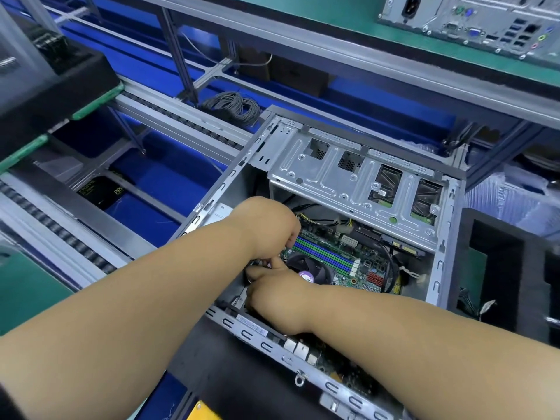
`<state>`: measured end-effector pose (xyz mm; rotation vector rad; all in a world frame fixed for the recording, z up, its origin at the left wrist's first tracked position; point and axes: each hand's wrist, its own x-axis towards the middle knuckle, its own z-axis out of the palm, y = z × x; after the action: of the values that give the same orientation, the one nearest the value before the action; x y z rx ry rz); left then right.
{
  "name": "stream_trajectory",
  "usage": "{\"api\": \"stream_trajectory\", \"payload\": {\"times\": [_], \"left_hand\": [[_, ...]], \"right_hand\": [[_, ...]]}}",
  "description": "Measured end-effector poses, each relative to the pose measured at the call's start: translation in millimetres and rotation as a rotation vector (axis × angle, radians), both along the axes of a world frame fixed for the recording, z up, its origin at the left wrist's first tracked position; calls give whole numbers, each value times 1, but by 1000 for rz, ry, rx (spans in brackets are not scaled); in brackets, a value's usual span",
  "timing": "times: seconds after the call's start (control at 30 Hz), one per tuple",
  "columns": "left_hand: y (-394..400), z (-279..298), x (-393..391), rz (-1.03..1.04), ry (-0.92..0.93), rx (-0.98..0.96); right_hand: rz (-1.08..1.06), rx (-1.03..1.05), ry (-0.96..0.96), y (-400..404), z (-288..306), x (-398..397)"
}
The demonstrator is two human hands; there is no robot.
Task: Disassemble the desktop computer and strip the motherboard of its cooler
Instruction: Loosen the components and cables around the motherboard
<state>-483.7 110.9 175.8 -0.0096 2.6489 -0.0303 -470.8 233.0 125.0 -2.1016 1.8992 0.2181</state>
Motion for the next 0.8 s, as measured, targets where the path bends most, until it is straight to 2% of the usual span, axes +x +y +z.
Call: {"api": "stream_trajectory", "payload": {"times": [0.2,0.33,0.43,0.6,0.8], "left_hand": [[1,3,3,10,34,33],[1,3,5,45,70,61],[0,2,6,43,74,76],[-1,0,6,50,112,84],[-2,-1,6,68,134,103]], "right_hand": [[-5,-25,62,-1,-6,4],[-18,-19,-44,-4,-2,0],[34,-22,18,-3,-5,0],[70,1,-10,-7,1,-6],[135,39,86,-6,-4,0]]}}
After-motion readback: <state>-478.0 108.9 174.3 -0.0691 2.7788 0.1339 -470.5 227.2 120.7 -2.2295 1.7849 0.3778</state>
